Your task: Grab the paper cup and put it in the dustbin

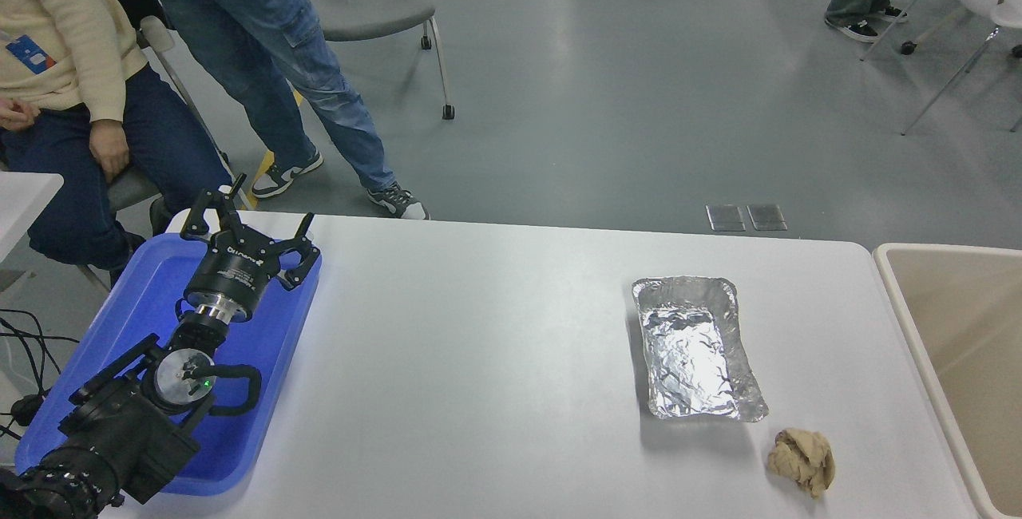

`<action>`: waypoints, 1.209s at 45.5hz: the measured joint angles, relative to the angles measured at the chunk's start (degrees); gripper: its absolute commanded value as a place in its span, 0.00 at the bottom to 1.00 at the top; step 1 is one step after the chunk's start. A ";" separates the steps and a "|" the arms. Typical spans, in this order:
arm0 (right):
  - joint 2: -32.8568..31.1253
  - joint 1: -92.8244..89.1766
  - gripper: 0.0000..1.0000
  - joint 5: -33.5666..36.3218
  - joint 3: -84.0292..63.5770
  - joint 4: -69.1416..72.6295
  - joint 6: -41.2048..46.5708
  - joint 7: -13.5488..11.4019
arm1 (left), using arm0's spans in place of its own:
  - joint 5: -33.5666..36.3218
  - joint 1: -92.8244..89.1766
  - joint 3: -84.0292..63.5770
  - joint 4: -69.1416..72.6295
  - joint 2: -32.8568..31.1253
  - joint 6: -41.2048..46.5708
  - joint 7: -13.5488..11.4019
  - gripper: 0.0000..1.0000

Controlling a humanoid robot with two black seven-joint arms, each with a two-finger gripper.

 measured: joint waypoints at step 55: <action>-4.89 52.80 1.00 -0.32 -43.79 54.11 14.54 0.12 | 0.05 0.01 0.03 0.00 0.00 -0.01 0.00 1.00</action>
